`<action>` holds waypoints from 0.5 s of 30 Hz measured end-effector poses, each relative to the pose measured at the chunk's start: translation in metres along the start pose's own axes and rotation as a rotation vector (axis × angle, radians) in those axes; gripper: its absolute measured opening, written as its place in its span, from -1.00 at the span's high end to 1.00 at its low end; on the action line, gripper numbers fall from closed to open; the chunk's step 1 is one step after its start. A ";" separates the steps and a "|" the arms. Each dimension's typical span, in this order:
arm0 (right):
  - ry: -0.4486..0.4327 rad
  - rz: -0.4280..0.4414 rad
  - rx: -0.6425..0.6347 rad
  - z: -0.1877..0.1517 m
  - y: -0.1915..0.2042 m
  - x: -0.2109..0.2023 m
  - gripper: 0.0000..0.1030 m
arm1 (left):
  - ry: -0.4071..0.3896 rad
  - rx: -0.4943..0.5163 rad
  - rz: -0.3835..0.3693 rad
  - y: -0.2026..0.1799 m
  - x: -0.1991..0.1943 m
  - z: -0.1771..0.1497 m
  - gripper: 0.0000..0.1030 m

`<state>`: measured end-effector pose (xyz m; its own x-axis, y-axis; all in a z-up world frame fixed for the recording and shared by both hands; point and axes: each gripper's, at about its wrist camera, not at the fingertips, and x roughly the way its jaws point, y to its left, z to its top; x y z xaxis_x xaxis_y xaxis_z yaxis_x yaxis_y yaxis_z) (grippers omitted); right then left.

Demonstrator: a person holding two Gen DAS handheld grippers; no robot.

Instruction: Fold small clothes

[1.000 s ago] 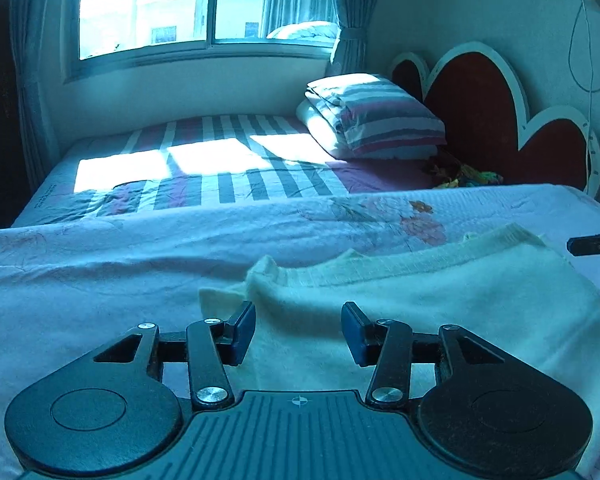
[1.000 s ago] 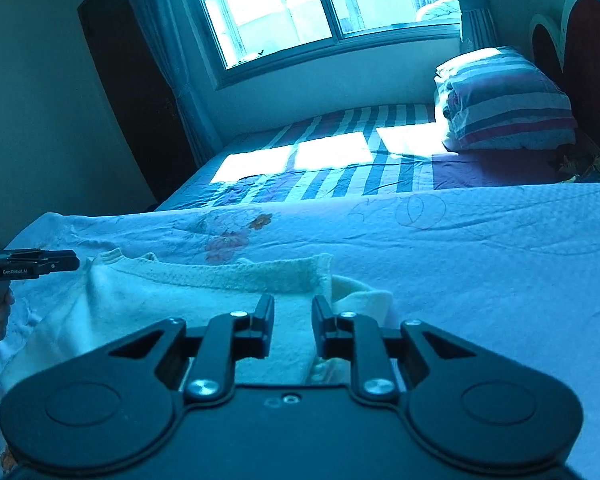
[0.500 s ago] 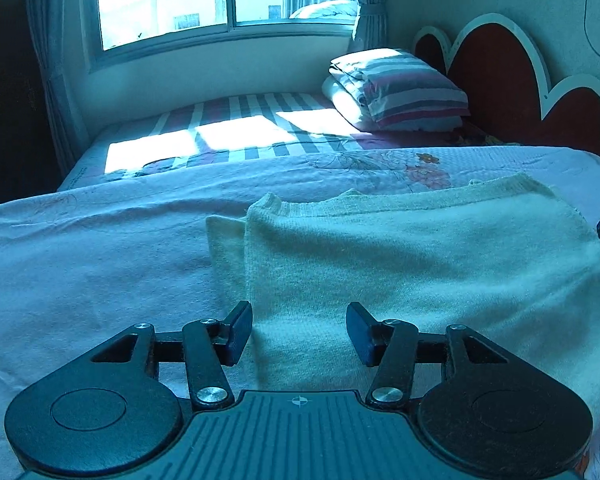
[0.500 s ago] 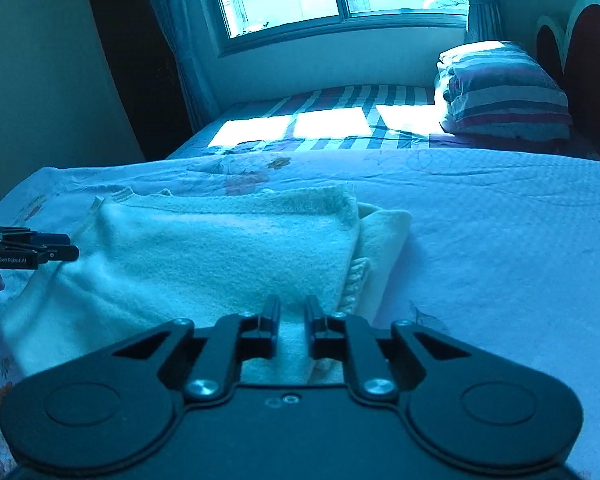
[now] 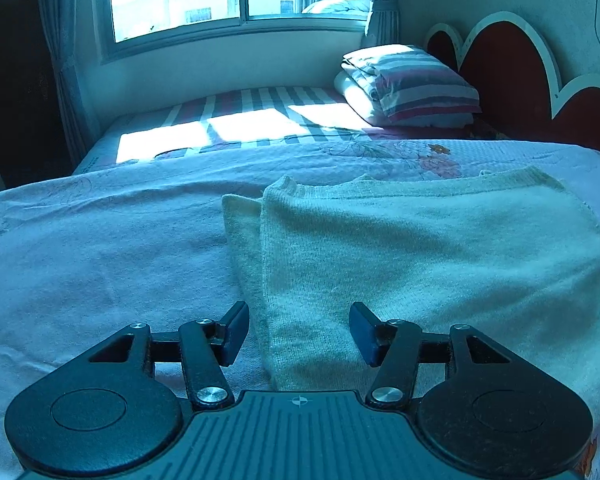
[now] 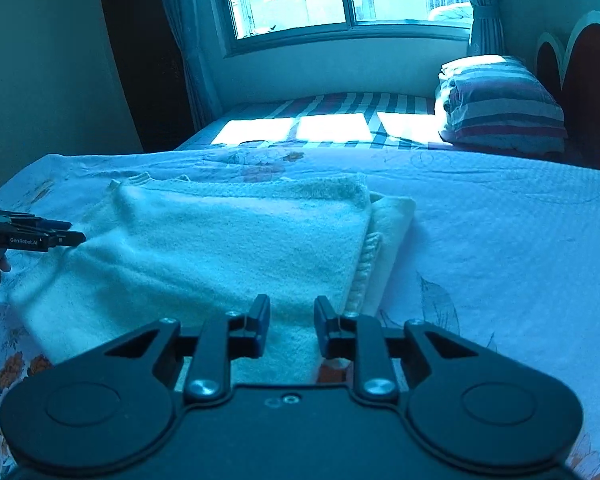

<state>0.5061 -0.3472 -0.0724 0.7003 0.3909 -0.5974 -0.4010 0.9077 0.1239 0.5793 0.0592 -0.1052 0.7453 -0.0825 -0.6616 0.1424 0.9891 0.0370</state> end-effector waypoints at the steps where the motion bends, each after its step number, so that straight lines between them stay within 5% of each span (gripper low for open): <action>1: -0.010 0.000 -0.007 0.002 0.002 -0.001 0.50 | -0.002 0.004 0.002 0.000 0.000 0.000 -0.10; 4: -0.044 0.009 -0.025 0.006 0.006 0.000 0.36 | 0.007 0.007 0.016 0.002 0.005 -0.002 -0.27; 7: 0.048 -0.053 -0.067 -0.002 0.006 0.025 0.42 | 0.015 -0.043 0.018 0.014 0.011 -0.005 -0.43; 10: 0.047 -0.056 -0.056 -0.005 0.000 0.027 0.44 | 0.019 -0.133 0.024 0.028 0.003 -0.003 -0.43; 15: -0.038 -0.018 -0.063 0.017 0.029 0.014 0.37 | -0.049 -0.081 -0.033 0.002 -0.016 0.021 -0.43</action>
<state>0.5143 -0.3132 -0.0641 0.7295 0.3811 -0.5680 -0.4238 0.9036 0.0620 0.5813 0.0596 -0.0791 0.7726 -0.1192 -0.6237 0.1158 0.9922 -0.0461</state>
